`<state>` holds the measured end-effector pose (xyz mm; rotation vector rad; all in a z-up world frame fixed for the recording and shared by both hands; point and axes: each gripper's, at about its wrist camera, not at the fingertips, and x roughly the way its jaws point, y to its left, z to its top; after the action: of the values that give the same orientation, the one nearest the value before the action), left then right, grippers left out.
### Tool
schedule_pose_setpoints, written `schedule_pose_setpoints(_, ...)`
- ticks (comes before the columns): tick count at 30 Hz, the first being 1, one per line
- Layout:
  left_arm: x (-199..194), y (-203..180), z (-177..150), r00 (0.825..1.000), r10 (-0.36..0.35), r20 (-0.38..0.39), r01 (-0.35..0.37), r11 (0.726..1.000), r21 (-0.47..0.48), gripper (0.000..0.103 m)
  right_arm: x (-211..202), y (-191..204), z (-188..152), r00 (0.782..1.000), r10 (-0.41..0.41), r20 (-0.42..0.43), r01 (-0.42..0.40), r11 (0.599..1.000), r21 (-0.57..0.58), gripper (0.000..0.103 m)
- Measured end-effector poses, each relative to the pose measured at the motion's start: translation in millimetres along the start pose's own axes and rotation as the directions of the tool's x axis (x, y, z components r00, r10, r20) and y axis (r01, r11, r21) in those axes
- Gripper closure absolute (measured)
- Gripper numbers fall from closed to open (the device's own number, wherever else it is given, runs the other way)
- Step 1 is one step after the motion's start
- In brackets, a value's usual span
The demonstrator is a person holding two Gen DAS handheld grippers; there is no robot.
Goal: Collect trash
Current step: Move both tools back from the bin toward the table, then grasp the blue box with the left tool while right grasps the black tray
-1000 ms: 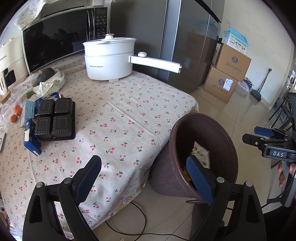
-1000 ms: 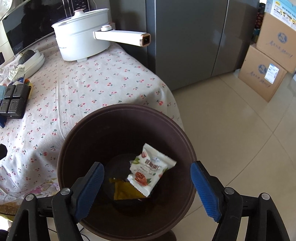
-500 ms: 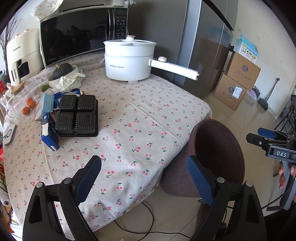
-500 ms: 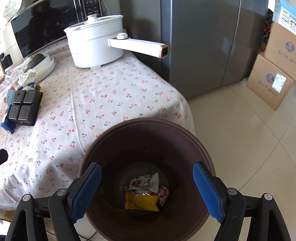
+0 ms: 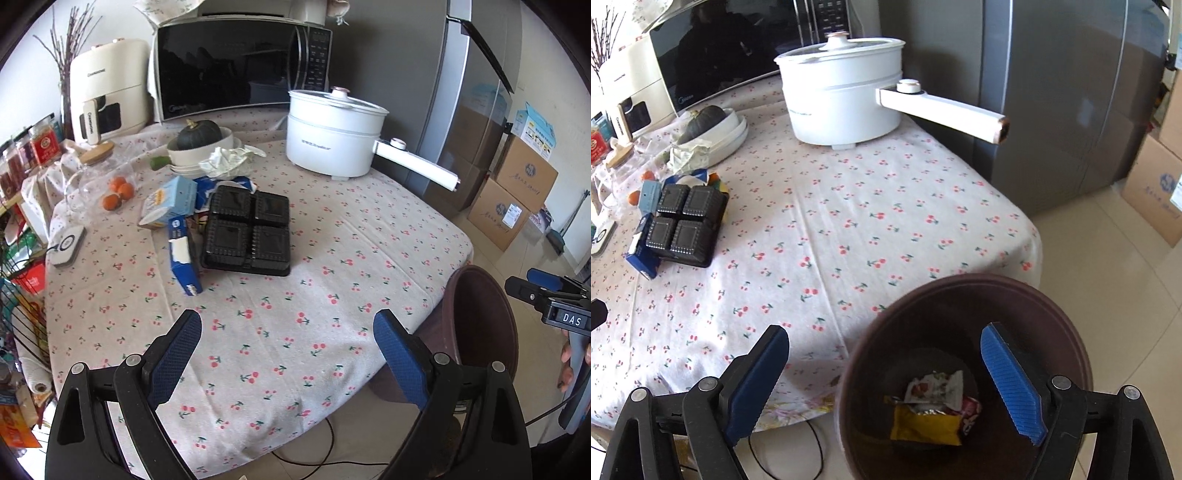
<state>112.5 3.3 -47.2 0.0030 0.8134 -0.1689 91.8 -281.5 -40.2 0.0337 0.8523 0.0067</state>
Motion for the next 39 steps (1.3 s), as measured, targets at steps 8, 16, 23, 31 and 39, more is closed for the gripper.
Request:
schedule_pose_setpoints(8,4.9,61.8,4.8,0.990,0.130,0.059,-0.126,0.990,-0.063,0.000,26.0,50.2,18.3,0.998,0.059,-0.026,-0.061,0.996,-0.058,0.011)
schedule_pose_setpoints(16,47.1,98.0,19.1,0.983,0.183,-0.022,-0.184,0.979,-0.090,0.000,53.4,75.4,39.9,0.995,0.088,-0.045,-0.091,0.994,-0.061,0.010)
schedule_pose_setpoints(23,86.3,113.5,34.2,0.980,0.184,-0.075,-0.195,0.965,-0.176,0.000,78.9,76.1,48.2,0.992,0.091,-0.087,-0.094,0.995,-0.030,0.009)
schedule_pose_setpoints(31,117.3,132.0,35.0,0.975,0.189,-0.119,-0.214,0.942,-0.257,0.018,97.2,71.2,51.2,0.987,0.101,-0.121,-0.098,0.995,0.029,0.009)
schedule_pose_setpoints(39,108.7,164.9,27.9,0.956,0.243,-0.163,-0.281,0.917,-0.283,0.026,103.7,74.7,49.7,0.984,0.110,-0.139,-0.106,0.994,0.036,0.009)
